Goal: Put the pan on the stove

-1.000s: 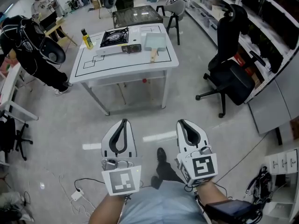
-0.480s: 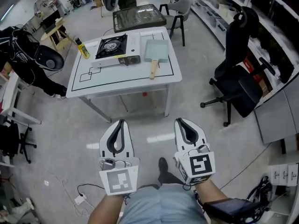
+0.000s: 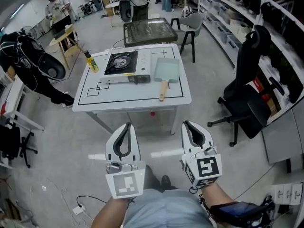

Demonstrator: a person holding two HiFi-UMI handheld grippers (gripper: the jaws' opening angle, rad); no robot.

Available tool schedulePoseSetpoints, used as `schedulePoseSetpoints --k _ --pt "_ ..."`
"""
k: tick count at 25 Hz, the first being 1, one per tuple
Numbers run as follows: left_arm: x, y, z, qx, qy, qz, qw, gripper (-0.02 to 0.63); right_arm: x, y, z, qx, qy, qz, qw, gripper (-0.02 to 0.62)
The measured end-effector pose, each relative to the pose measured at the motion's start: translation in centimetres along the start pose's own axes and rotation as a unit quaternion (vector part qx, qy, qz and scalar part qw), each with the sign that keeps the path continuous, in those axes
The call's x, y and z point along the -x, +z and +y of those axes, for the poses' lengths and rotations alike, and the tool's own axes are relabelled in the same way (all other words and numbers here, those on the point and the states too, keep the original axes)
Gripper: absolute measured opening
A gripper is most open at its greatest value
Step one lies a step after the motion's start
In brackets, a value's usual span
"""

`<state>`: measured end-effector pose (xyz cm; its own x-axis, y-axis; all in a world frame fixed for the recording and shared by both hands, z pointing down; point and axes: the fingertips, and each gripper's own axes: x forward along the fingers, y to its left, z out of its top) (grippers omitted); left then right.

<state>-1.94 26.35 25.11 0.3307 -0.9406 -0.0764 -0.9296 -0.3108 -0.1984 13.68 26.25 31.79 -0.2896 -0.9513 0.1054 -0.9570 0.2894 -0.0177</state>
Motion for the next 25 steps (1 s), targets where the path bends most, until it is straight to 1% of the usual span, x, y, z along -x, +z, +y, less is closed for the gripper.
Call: schedulePoseSetpoints --k 4,8,11,17,20,25 --pt "-2.1 -1.4 1.4 0.004 0.006 0.012 0.9999 0.018 -2.9 -0.7 -0.2 -0.004 0.004 0.012 1.000 0.051" --pt "-5.4 -3.6 3.2 0.009 0.002 0.027 0.9996 0.018 -6.9 -1.7 -0.7 -0.009 0.002 0.025 1.000 0.051" --pt "-8.6 -5.5 4.7 0.026 -0.001 0.036 0.9990 0.018 -10.5 -3.0 -1.1 -0.015 0.001 0.042 0.999 0.051" --pt "-16.7 -9.5 8.5 0.032 -0.012 0.050 0.9982 0.018 -19.4 -4.7 -2.5 -0.027 -0.011 0.062 0.998 0.051" --pt "-21.1 -10.5 10.4 0.031 -0.019 0.050 0.9981 0.018 -23.6 -4.6 -3.4 -0.029 -0.021 0.064 0.997 0.051" --pt "-27.2 -10.3 12.7 0.033 -0.031 0.037 0.9983 0.018 -29.1 -3.0 -5.3 -0.029 -0.040 0.057 0.997 0.051"
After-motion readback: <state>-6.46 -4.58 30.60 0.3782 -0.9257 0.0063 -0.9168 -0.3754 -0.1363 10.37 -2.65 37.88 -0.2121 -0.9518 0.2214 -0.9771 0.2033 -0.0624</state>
